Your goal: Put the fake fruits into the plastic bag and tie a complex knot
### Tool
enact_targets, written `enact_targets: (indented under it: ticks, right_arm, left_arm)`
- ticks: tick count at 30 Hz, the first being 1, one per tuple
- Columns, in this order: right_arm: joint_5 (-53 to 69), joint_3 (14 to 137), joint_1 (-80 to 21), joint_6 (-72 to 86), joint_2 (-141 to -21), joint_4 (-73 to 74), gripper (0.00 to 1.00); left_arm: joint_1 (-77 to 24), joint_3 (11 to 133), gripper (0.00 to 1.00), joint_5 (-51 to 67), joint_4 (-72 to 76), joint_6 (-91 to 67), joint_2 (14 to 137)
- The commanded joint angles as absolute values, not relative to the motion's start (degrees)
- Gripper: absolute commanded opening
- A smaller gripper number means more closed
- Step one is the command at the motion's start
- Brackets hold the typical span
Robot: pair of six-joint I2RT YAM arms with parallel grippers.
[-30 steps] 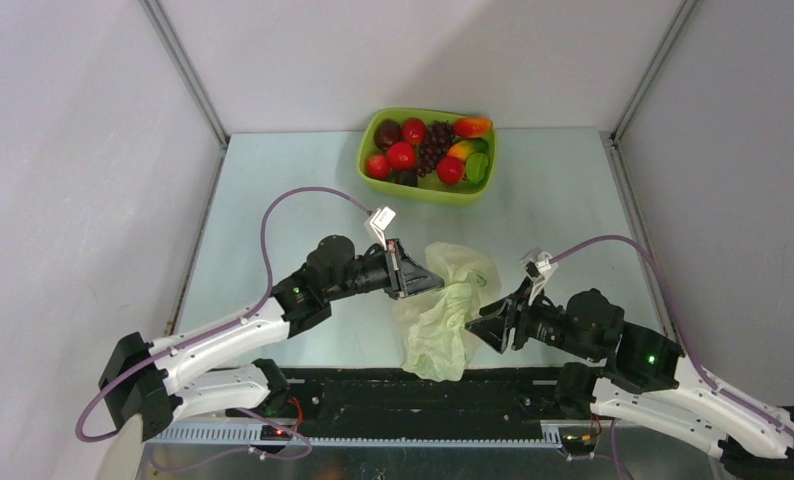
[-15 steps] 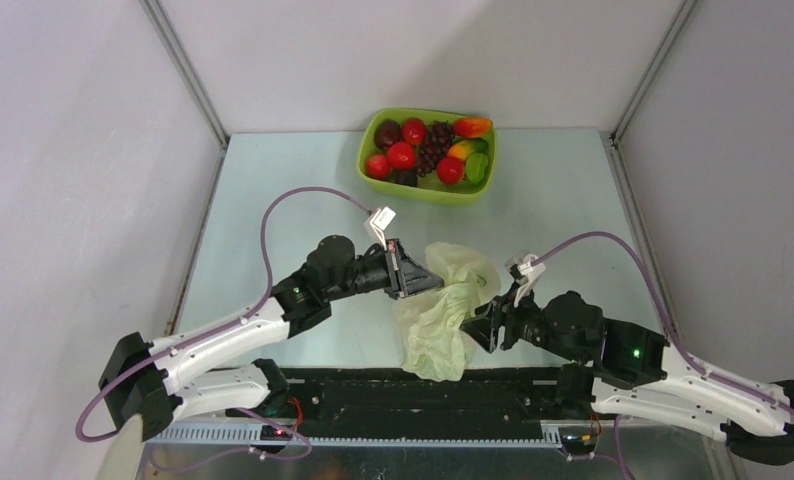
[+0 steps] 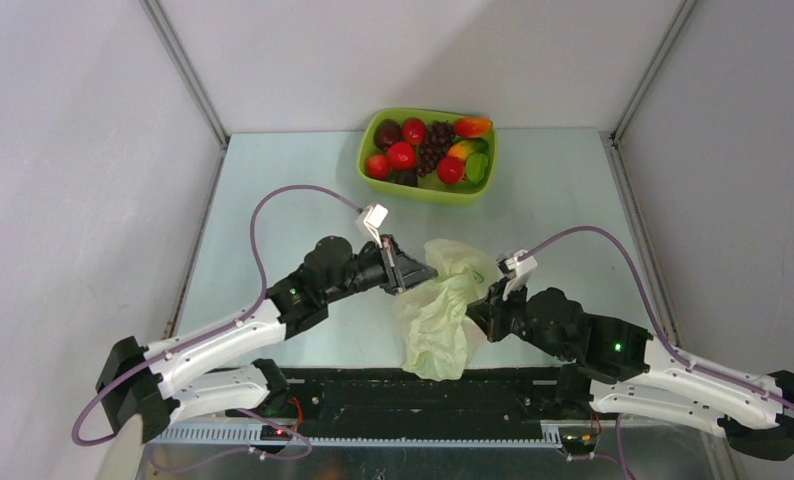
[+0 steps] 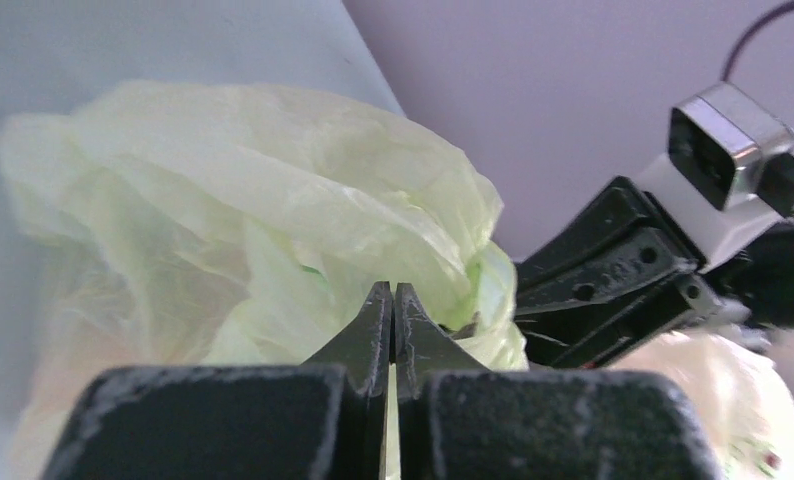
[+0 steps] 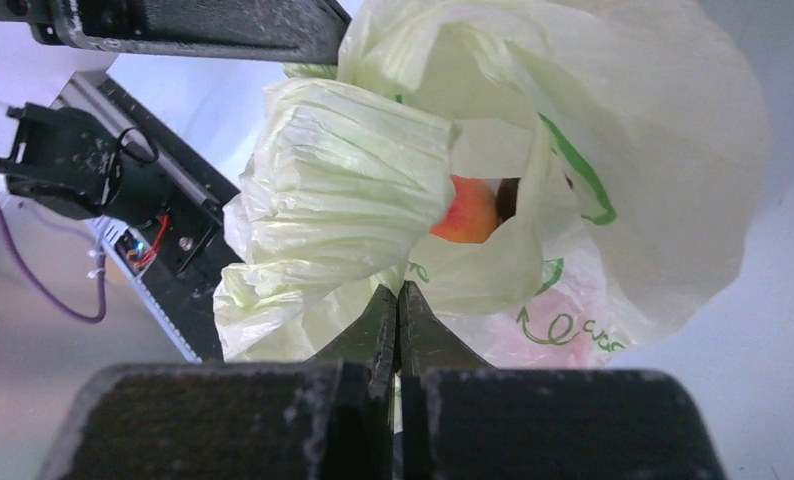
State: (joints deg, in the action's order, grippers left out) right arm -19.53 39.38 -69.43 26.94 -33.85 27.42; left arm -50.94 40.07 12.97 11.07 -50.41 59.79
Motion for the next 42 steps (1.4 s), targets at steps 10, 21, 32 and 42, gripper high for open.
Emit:
enact_targets:
  ticks: [10,21,32,42]
  right_arm:
    - [-30.0,45.3,-65.1,23.2,-33.4,34.4,0.0]
    - [-40.4,49.4,-61.4,21.0,-43.0,34.9,0.0]
    - [-24.8,30.4,-45.6,33.2,-42.3,31.0,0.0]
    - [-20.9,31.4,-45.7,29.5,-39.8,26.4,0.0]
  left_arm:
    - [-51.0,44.9,0.0,-8.8,3.1,-32.1,56.6]
    - [-50.8,50.1,0.0,-26.3,-8.3,-26.8,59.6]
    - [-49.5,38.9,0.0,-34.1,-7.7,-37.8,62.3]
    - [-49.5,35.4,0.59,-22.1,-0.8,-49.5,55.6]
